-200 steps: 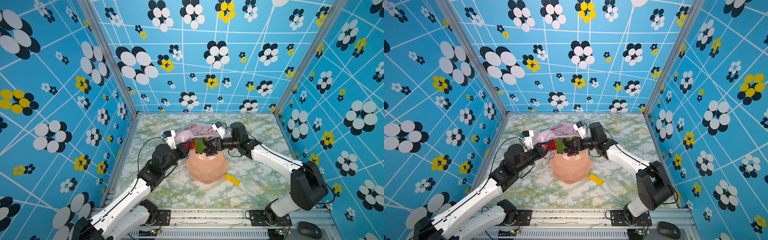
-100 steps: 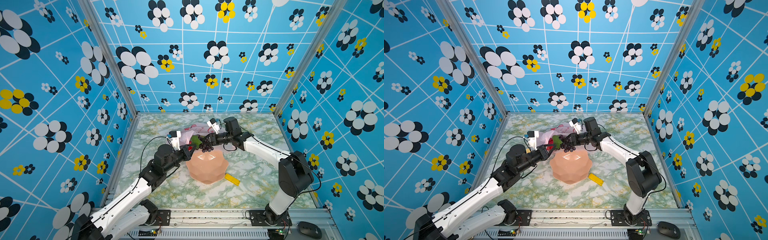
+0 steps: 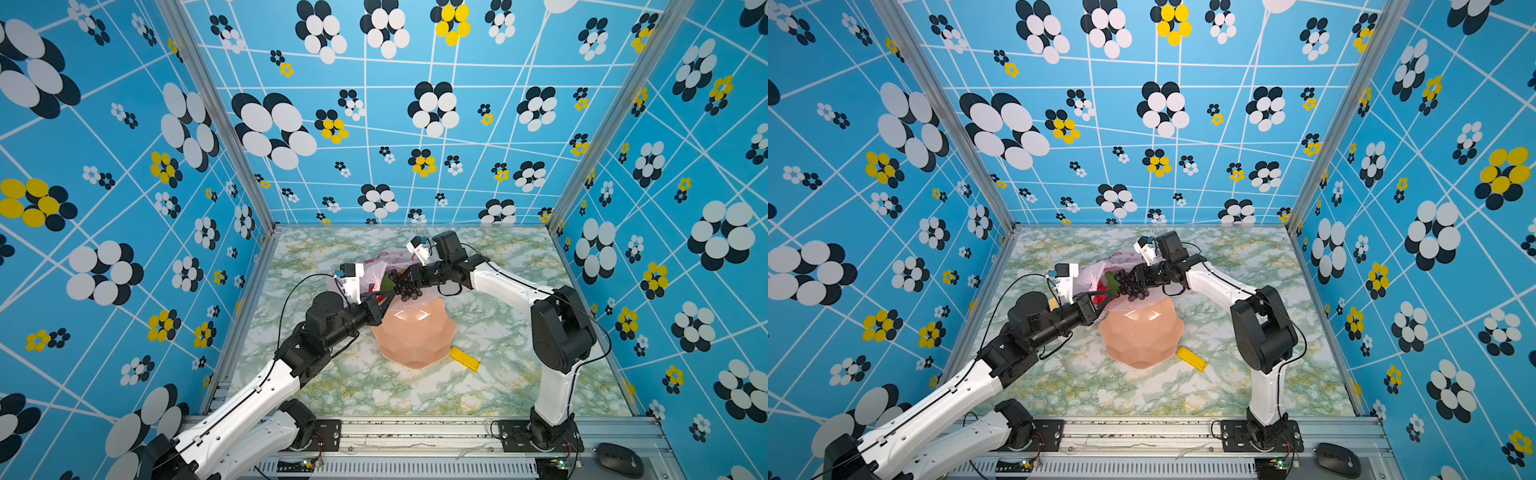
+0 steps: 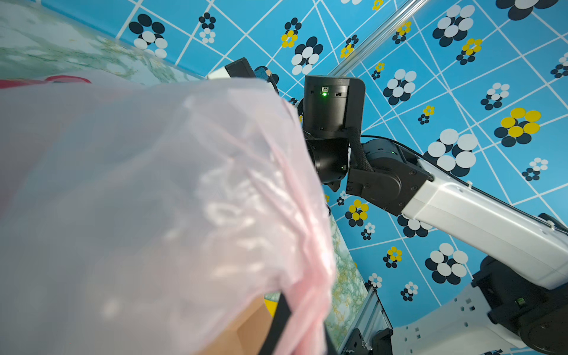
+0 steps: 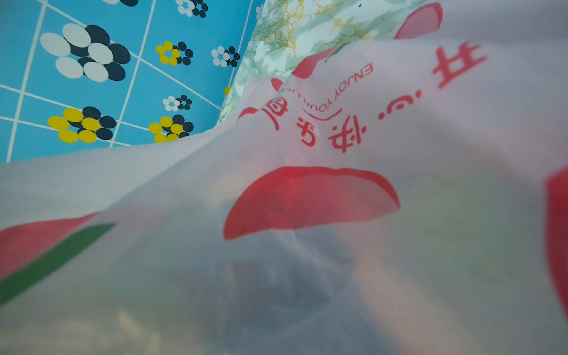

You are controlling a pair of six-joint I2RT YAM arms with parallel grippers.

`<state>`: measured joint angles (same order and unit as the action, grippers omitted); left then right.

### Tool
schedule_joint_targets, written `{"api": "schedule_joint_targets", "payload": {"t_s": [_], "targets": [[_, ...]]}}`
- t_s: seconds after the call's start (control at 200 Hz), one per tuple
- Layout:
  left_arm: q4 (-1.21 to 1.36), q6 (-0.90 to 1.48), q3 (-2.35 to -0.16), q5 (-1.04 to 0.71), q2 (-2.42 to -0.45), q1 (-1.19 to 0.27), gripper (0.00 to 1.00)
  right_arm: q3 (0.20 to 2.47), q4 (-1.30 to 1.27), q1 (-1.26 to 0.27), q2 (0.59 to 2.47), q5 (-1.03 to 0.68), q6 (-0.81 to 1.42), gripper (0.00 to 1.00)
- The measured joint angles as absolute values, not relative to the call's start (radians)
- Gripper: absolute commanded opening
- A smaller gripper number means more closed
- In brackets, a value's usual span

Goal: Place the fruits into the plastic bag
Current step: 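Push the grapes into the bag beside the left gripper and open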

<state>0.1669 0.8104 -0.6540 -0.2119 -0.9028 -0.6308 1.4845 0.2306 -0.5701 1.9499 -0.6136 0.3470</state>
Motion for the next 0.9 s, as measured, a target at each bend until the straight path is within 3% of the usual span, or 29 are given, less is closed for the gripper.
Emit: {"api": "schedule_joint_targets", "payload": {"t_s": [0.26,0.405,0.465,0.48,0.495,0.51,0.9], "targets": [[0.173,0.81,-0.658,-0.182,-0.96,-0.631,0.0,1.707,0.233,-0.657,2.102,-0.603,0.336,0.43],[0.173,0.81,-0.664,-0.153,-0.961,-0.63,0.0,1.793,0.23,-0.676,2.167,-0.604,0.34,0.53],[0.173,0.811,-0.665,-0.141,-0.96,-0.629,0.0,1.81,0.228,-0.678,2.19,-0.603,0.352,0.7],[0.173,0.81,-0.665,-0.14,-0.959,-0.628,0.0,1.811,0.226,-0.678,2.194,-0.604,0.346,0.79],[0.173,0.81,-0.665,-0.138,-0.959,-0.628,0.0,1.811,0.224,-0.678,2.198,-0.604,0.352,0.95],[0.173,0.81,-0.665,-0.136,-0.958,-0.628,0.0,1.811,0.224,-0.678,2.202,-0.604,0.352,0.99],[0.163,0.826,-0.661,-0.074,-0.928,-0.606,0.0,1.667,0.125,-0.671,2.078,-0.584,0.36,0.99]]}}
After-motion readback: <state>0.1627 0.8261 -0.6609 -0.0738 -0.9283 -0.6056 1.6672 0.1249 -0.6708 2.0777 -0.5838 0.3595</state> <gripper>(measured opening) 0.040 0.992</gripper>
